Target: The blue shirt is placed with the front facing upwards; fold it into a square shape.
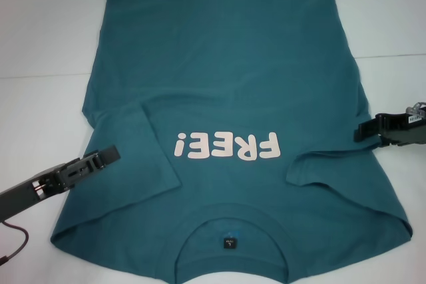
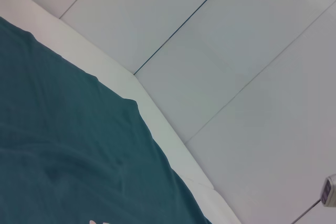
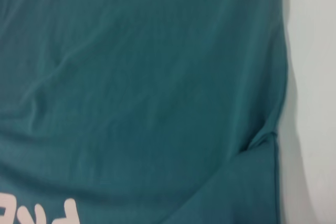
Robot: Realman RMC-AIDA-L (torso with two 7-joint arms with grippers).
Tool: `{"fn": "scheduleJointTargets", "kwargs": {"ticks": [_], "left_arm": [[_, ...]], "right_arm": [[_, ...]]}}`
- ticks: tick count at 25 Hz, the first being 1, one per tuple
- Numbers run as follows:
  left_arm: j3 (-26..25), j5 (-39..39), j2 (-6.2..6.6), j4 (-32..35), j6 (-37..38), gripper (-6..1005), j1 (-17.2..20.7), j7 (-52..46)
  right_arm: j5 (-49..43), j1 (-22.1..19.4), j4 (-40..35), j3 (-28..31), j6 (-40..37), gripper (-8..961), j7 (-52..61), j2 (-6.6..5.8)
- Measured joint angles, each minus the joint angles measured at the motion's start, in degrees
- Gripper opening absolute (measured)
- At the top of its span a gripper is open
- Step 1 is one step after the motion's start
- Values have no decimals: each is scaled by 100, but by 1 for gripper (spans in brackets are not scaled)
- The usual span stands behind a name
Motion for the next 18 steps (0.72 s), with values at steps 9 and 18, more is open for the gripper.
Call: {"fn": "scheduleJointTargets", "kwargs": {"ticks": [9,18], "left_arm": [[0,0,0,-8,0,766,9,16],[0,0,0,-9,2,765,10,5]], "right_arm": [[-3,9,4,-7,8,473,46,5],[46,-13,-61,61,-27,90,46,-23]]}}
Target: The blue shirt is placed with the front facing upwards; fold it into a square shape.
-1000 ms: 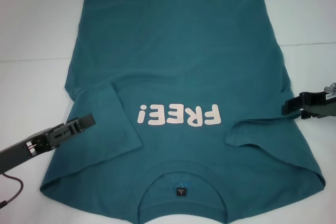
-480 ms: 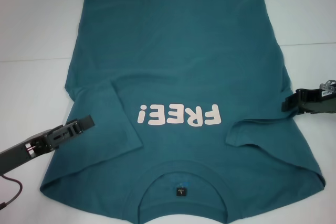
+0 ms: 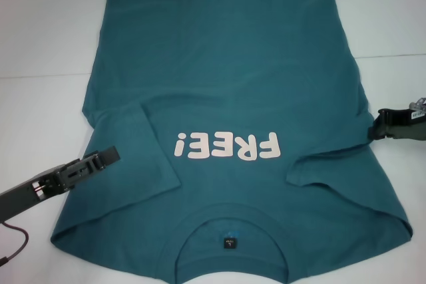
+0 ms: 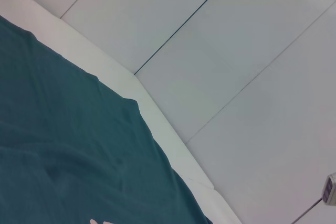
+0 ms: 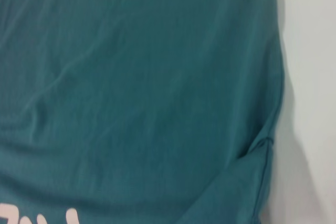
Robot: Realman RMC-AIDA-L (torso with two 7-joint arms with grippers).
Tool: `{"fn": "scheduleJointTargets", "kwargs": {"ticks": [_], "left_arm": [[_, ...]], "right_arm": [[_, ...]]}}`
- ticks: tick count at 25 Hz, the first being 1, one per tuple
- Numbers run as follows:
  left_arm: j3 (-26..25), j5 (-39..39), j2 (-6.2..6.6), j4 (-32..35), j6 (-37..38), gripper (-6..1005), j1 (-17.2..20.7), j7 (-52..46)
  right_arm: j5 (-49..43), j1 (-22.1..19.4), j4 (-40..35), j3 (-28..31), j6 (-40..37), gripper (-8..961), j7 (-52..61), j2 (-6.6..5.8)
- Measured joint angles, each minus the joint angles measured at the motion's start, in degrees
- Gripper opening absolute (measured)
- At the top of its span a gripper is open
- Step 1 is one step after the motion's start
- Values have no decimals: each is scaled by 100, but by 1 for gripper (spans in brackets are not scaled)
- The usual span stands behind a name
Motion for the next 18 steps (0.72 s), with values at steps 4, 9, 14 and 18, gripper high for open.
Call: {"fn": "scheduleJointTargets", "kwargs": {"ticks": [4,9,14,18], "left_arm": [[-27,0,0,6,22,765,0,-13],[-60,0,0,9,41,765,-6,-16],[-68,0,0,9,48,765,-9,-23],[-70,0,0,9,56,766,-9,-24]], "right_arm": [[215,-46,-19,25,36,54,-41,-19],[305,-27,-19,28,130,45,-60,13],[491,95,-26,-35,277,44,-66,22],[504,264,-29,-47,364,45,-68,-8]]}}
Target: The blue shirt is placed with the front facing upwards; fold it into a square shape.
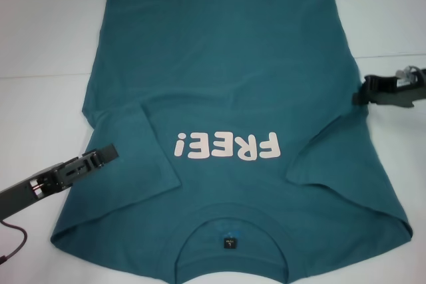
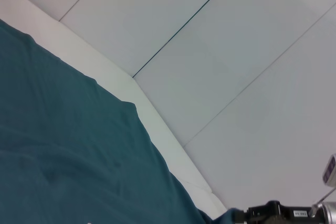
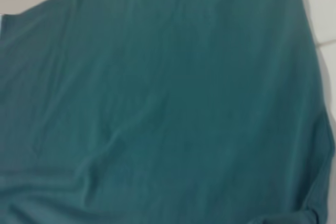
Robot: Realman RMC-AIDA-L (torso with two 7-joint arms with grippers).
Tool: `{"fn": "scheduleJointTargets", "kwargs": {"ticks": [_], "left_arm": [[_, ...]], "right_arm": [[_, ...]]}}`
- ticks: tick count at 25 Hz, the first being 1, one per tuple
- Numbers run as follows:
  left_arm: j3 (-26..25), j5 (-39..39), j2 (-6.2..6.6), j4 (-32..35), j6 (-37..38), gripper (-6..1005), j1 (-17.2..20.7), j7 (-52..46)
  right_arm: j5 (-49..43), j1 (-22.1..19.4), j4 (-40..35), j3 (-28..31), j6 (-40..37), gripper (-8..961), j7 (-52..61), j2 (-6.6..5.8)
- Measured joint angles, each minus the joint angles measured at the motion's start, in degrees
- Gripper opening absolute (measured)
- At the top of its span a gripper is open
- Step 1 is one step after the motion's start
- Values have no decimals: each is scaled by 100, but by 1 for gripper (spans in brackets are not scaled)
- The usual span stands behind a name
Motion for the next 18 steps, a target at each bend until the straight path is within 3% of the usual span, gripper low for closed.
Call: {"fn": "scheduleJointTargets", "kwargs": {"ticks": [12,18], "left_arm": [[0,0,0,0,4,766,14,-2],[0,0,0,0,4,766,18,-2]], "right_arm": [[-54,252,280,-491,356,57,-16,13],[-57,218,259,-476,436,297,-2,-82]]}}
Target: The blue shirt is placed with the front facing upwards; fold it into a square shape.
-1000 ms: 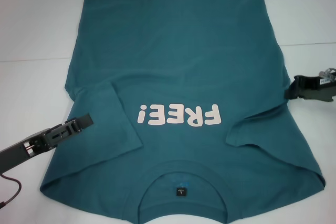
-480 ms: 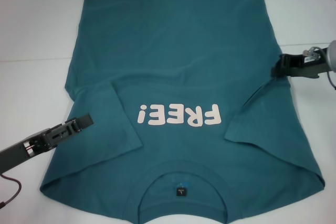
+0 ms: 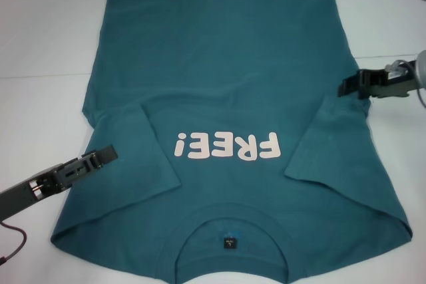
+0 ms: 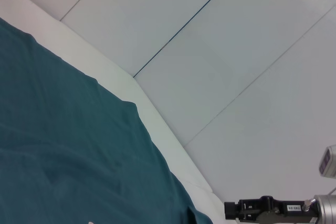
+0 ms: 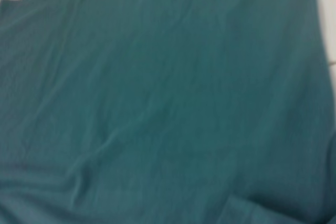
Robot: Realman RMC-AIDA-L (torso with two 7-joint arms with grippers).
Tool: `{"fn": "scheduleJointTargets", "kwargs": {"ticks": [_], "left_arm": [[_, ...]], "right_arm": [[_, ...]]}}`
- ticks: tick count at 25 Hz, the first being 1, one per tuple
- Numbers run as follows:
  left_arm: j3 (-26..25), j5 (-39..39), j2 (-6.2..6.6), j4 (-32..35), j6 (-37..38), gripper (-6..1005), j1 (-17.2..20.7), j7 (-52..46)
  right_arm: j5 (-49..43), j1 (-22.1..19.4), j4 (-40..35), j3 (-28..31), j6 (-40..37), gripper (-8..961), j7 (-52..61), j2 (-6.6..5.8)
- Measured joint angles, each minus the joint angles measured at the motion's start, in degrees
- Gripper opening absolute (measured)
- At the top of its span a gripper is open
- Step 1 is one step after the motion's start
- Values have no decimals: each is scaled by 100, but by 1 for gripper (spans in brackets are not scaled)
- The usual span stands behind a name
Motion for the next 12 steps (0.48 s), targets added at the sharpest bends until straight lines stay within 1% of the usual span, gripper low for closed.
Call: {"fn": "scheduleJointTargets", "kwargs": {"ticks": [3,5,9,12], "left_arm": [[0,0,0,0,3,766,0,0],[-2,0,0,0,7,765,0,-2],[-7,0,7,14,10,764,1,-134],[-19,12,70,72,83,765,0,-445]], "right_arm": [[51,1,-10,19,-44,390,-65,-96],[262,4,-11,88,-259,452,-303,-165],[1354,-139,31,383,-1060,590,-1146,-331],[1849,-303,-11,451,-1748,705,-1373,-419]]}}
